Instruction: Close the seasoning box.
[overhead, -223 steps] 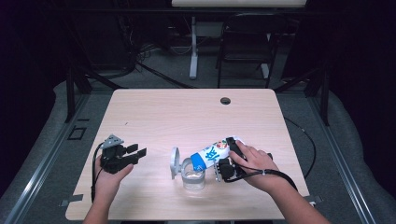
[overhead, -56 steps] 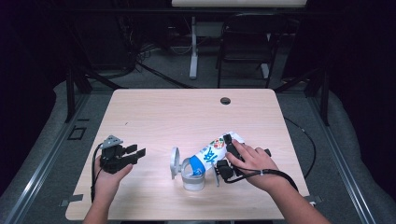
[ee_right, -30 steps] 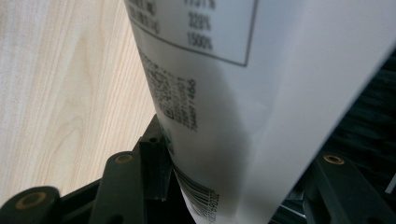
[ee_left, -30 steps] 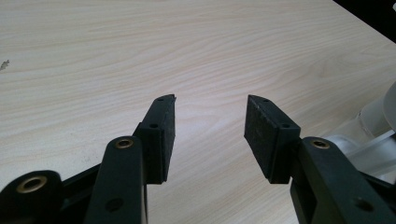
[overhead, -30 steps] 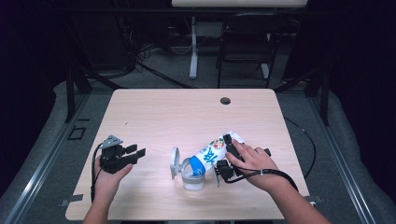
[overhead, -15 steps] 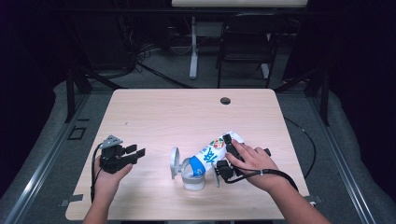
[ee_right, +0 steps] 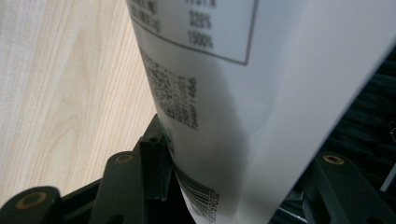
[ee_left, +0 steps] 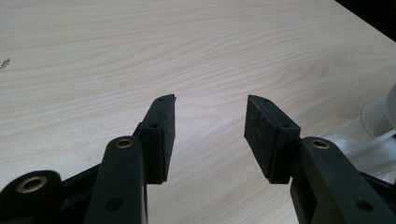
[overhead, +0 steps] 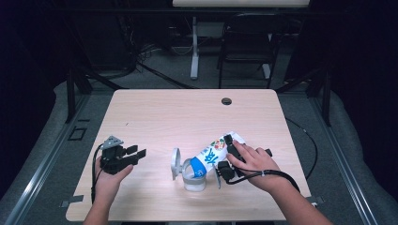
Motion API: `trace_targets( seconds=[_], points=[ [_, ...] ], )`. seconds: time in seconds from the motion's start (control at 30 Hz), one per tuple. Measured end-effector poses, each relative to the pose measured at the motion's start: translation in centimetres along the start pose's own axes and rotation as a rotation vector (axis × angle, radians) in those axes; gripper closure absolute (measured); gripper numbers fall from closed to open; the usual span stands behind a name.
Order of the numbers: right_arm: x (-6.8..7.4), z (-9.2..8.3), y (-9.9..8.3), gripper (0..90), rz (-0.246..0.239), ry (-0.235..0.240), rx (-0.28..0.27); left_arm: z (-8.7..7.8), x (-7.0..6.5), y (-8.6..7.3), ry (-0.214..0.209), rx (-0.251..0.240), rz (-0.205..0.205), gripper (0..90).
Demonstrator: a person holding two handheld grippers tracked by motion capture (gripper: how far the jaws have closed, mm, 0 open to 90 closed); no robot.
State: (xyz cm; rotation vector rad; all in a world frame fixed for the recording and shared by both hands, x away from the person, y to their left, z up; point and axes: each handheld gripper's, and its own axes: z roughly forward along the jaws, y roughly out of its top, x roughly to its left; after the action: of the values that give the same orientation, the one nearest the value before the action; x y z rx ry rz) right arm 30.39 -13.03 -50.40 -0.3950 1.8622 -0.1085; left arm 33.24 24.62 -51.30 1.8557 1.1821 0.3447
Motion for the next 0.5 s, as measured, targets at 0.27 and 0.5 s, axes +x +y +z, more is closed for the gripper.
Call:
trace_targets(
  seconds=[0.27, 0.5],
  points=[
    [0.04, 0.00, -0.01, 48.5, -0.006, -0.002, -0.001, 0.02, 0.03, -0.02, 0.000, 0.002, 0.001, 53.7],
    [0.10, -0.02, -0.02, 48.6, -0.010, -0.003, -0.003, 0.06, 0.04, -0.05, 0.001, 0.002, 0.001, 53.7]
  ],
)
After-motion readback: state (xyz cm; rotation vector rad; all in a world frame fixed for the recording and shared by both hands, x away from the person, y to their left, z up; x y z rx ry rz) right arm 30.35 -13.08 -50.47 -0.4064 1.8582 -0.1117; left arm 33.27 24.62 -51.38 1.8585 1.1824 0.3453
